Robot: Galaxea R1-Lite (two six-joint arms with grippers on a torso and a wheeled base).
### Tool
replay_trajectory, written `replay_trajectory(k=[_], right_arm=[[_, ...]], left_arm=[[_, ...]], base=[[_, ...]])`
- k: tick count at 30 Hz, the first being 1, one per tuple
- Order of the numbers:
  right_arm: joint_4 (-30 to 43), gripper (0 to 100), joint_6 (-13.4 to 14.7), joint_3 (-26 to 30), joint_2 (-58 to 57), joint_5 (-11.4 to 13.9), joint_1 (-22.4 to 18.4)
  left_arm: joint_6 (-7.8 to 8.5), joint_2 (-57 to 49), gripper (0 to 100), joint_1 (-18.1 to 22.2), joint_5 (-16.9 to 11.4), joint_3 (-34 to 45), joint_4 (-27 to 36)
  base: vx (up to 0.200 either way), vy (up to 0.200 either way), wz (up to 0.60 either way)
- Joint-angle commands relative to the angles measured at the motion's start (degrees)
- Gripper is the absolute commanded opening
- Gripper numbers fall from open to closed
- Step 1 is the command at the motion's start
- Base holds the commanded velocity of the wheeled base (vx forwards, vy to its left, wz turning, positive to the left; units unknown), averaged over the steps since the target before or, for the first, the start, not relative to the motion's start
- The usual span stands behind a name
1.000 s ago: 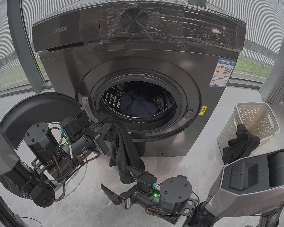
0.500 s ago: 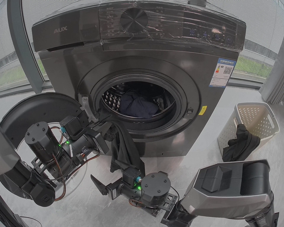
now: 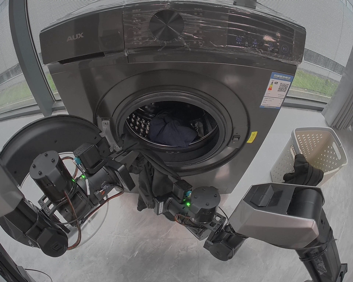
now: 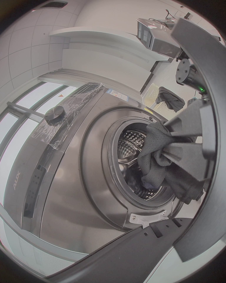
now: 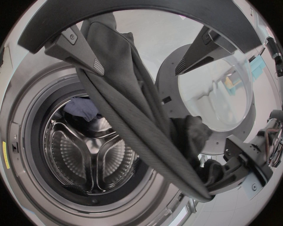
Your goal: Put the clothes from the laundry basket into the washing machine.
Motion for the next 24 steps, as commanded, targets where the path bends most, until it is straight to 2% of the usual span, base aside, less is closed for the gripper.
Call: replay_trajectory(k=[1, 12, 17, 20, 24], right_arm=[[0.0, 100, -0.1, -0.4, 0.5, -0.2, -1.6], [0.7, 100, -0.1, -1.9, 0.5, -0.5, -5.0], [1.2, 100, -0.1, -2.5, 0.6, -0.5, -5.3], [1.3, 100, -0.2, -2.6, 0.8, -1.8, -5.3], [1.3, 100, -0.4, -2.7, 1.2, -1.9, -5.3]], left_arm=[[-0.01, -0.1, 0, -0.1, 0.0, 0.0, -0.1], [-0.01, -0.1, 0, -0.4, 0.0, 0.1, -0.1], [-0.01, -0.3, 0, -0.4, -0.1, 0.1, -0.1], [-0.01, -0.3, 0, -0.4, -0.1, 0.1, -0.1], [-0.01, -0.1, 0, -0.4, -0.1, 0.1, -0.1]], base=[[0.0, 0.0, 0.0], [0.0, 0.0, 0.0], [0.0, 0.0, 0.0], [0.0, 0.0, 0.0], [0.0, 0.0, 0.0]])
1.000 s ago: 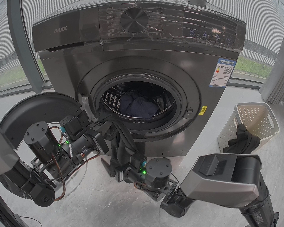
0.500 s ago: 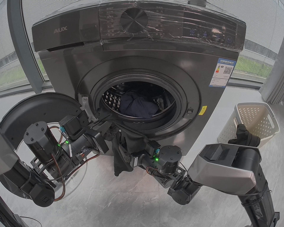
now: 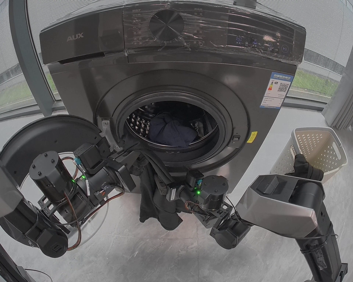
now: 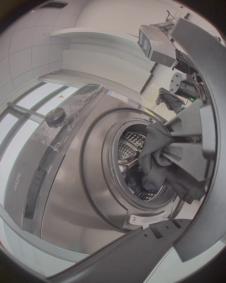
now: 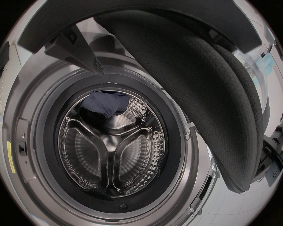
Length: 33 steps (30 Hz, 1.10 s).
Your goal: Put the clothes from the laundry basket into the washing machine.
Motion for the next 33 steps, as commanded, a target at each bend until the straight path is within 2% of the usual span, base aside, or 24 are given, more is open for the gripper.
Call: replay_trajectory(k=[1, 7, 8, 13, 20, 28, 33], right_arm=[[-0.1, 100, 0.0, 0.0, 0.3, 0.0, 0.1], [-0.1, 100, 0.1, 0.3, -0.1, -0.1, 0.4], [-0.1, 0, 0.1, 0.3, -0.1, -0.1, 0.4], [-0.1, 0, 0.1, 2.4, -2.3, -0.2, 0.8], [-0.7, 0, 0.2, 8.3, -7.0, -0.1, -1.1], [-1.1, 0, 0.1, 19.0, -14.8, 0.6, -0.4], [-1.1, 0, -0.1, 22.1, -16.9, 0.8, -1.2]], left_arm=[[-0.01, 0.1, 0, 0.1, 0.0, 0.0, -0.1], [-0.01, 0.4, 0, 0.4, 0.0, 0.0, -0.1], [-0.01, 0.4, 0, 0.4, 0.0, 0.0, -0.1], [-0.1, 0.6, 0, 1.0, 0.0, 0.0, -0.1], [-0.01, 0.7, 0, 3.1, -0.4, 0.0, -0.1], [-0.1, 0.8, 0, 3.6, -0.5, 0.0, -0.1], [-0.1, 0.8, 0, 4.1, -0.5, 0.0, -0.1]], base=[[0.0, 0.0, 0.0], [0.0, 0.0, 0.0], [0.0, 0.0, 0.0], [0.0, 0.0, 0.0], [0.0, 0.0, 0.0], [0.0, 0.0, 0.0], [0.0, 0.0, 0.0]])
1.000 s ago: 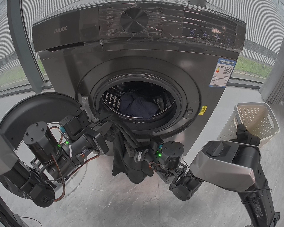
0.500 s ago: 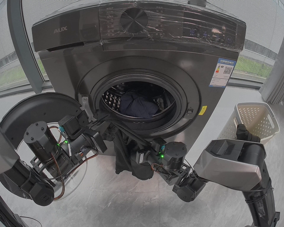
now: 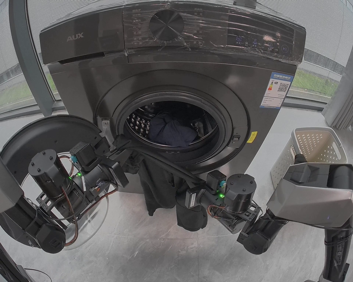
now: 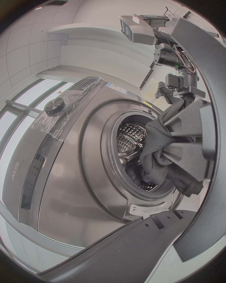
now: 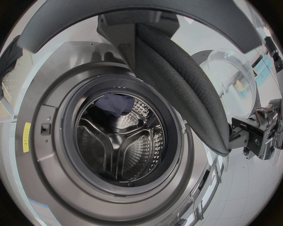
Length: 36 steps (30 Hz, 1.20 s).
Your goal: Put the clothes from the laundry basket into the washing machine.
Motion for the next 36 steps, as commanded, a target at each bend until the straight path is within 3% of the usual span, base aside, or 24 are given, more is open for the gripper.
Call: replay_trajectory(k=[1, 16, 24, 36], right_arm=[[0.0, 0, -0.1, 2.8, -4.1, 0.2, -0.7], [-0.1, 0, -0.4, 2.9, -10.2, 0.9, -2.2], [-1.0, 0, -0.1, 3.9, -5.6, 2.1, -1.1], [-0.8, 0, 0.0, -4.4, 1.2, 1.8, -0.4]], left_arm=[[-0.04, 0.0, 0, 0.5, 0.1, -0.1, -0.1], [0.05, -0.6, 0, 0.5, 0.0, 0.4, -0.1], [0.22, -1.0, 0, -0.6, 0.3, 0.3, -0.1], [0.22, -2.2, 0, -1.3, 0.1, 0.7, -0.1]], base=[[0.0, 0.0, 0.0], [0.0, 0.0, 0.0], [0.0, 0.0, 0.0], [0.0, 0.0, 0.0]])
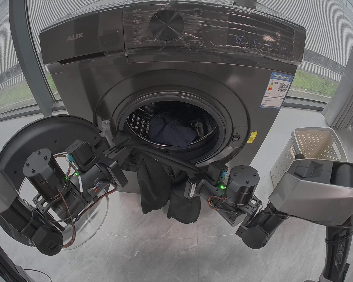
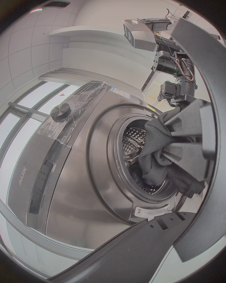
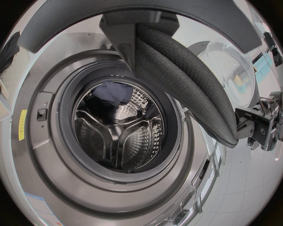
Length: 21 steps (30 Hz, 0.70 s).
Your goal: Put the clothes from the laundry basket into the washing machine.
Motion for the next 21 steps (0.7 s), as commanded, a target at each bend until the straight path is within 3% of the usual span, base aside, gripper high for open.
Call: replay_trajectory(k=[1, 5, 6, 21], right_arm=[[0.1, 0, 0.1, -1.4, 2.1, 0.0, 0.6], [0.2, 0, 0.1, -1.0, 2.9, 0.0, 0.6], [0.2, 100, 0.1, -1.0, 3.0, 0.1, 0.6], [1.0, 100, -0.7, -0.9, 3.9, -0.6, -2.1]], left_arm=[[-0.02, 0.0, 0, -0.4, 0.0, 0.2, -0.1], [-0.02, 0.2, 0, -1.3, 0.2, 0.2, -0.1], [-0.02, 0.2, 0, -1.3, 0.3, 0.2, -0.1], [-0.11, 0.2, 0, -1.1, 0.5, 0.5, -0.1]], base=[[0.0, 0.0, 0.0], [0.0, 0.0, 0.0], [0.0, 0.0, 0.0], [0.0, 0.0, 0.0]])
